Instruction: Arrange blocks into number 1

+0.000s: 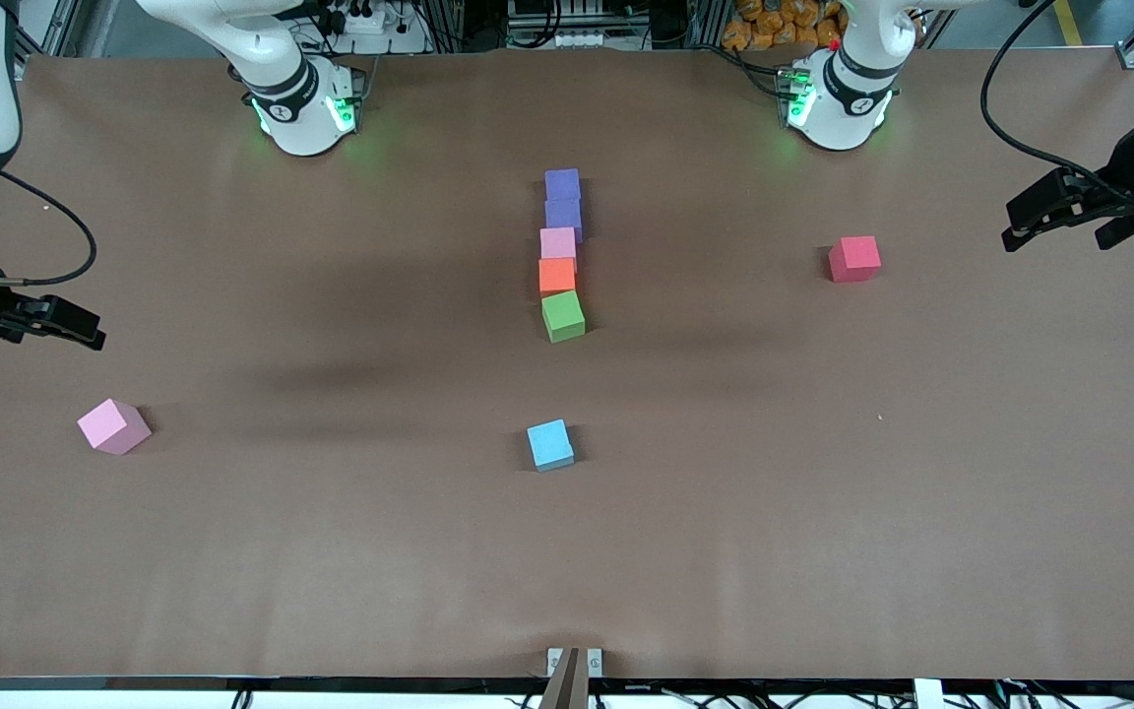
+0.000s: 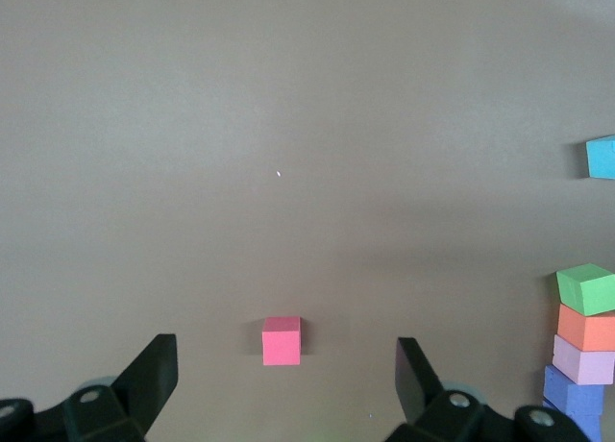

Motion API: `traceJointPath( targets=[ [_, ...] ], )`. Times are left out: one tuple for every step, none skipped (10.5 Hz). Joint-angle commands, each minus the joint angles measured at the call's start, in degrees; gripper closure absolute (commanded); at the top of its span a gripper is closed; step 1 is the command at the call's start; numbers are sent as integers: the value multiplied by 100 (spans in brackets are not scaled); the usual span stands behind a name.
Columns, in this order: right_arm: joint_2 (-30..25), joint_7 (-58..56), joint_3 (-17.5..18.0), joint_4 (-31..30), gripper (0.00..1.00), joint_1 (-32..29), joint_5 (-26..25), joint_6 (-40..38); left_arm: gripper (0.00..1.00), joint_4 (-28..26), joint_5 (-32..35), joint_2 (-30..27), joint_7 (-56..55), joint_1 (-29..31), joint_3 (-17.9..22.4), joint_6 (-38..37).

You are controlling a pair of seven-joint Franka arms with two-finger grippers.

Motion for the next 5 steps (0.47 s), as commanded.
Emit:
traceJointPath(
  targets=[
    [-86, 15, 123, -33, 0, -4, 73, 29, 0, 138, -125, 39, -19, 35, -2, -134],
    [-95, 6, 124, -33, 0, -30, 73, 29, 0, 138, -125, 39, -10, 35, -2, -125],
    [-95, 6, 115, -42, 0, -31, 73, 29, 0, 138, -134, 39, 16, 44, 7, -133],
    [-130, 6, 115, -42, 0, -31, 73, 29, 0, 146, -151, 48, -1, 53, 16, -134],
    [-165, 6, 115, -42, 0, -39, 64, 29, 0, 146, -230, 31, -19, 62, 59, -142]
  ],
)
